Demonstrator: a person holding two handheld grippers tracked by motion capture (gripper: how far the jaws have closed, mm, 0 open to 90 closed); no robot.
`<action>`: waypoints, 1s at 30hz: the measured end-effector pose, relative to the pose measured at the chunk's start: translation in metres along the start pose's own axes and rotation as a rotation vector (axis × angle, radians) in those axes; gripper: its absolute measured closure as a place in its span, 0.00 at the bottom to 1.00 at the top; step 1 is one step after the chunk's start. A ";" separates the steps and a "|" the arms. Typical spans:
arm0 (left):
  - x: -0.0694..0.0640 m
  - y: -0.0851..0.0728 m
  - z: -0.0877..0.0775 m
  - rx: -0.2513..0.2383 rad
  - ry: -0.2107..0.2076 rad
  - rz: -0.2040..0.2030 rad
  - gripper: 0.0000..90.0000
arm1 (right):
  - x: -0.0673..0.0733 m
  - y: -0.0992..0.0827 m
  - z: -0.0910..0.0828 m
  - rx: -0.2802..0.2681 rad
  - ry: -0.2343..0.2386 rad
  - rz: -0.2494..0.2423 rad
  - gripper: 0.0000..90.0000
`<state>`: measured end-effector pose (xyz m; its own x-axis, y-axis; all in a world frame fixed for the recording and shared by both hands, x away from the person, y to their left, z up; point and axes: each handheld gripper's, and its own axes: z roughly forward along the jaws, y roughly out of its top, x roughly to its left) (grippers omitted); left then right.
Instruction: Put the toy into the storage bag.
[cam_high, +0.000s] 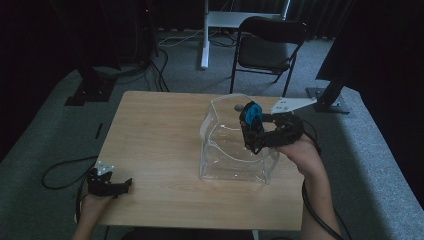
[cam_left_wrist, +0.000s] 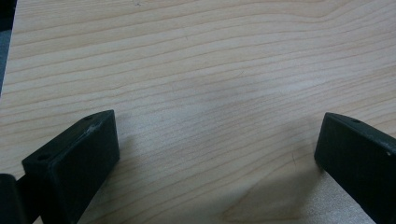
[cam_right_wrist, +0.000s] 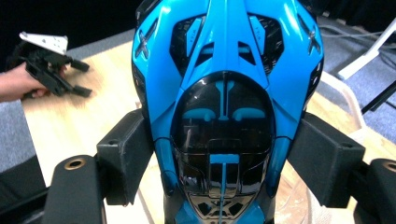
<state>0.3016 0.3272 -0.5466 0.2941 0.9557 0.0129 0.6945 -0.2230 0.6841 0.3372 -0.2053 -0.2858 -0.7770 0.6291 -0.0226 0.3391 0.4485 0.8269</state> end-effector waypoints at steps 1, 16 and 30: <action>0.000 0.000 0.000 0.000 0.000 0.000 0.00 | 0.000 0.000 0.000 0.000 0.000 0.000 0.27; -0.001 -0.001 -0.001 -0.001 0.002 -0.004 0.00 | -0.008 -0.010 0.041 0.146 0.049 -0.018 0.27; -0.001 0.000 0.000 -0.001 0.001 -0.002 0.00 | -0.014 -0.022 0.073 0.322 0.048 -0.055 0.27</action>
<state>0.3011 0.3268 -0.5466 0.2922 0.9563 0.0123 0.6946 -0.2210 0.6846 0.3793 -0.1779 -0.3444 -0.8205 0.5708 -0.0295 0.4398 0.6635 0.6053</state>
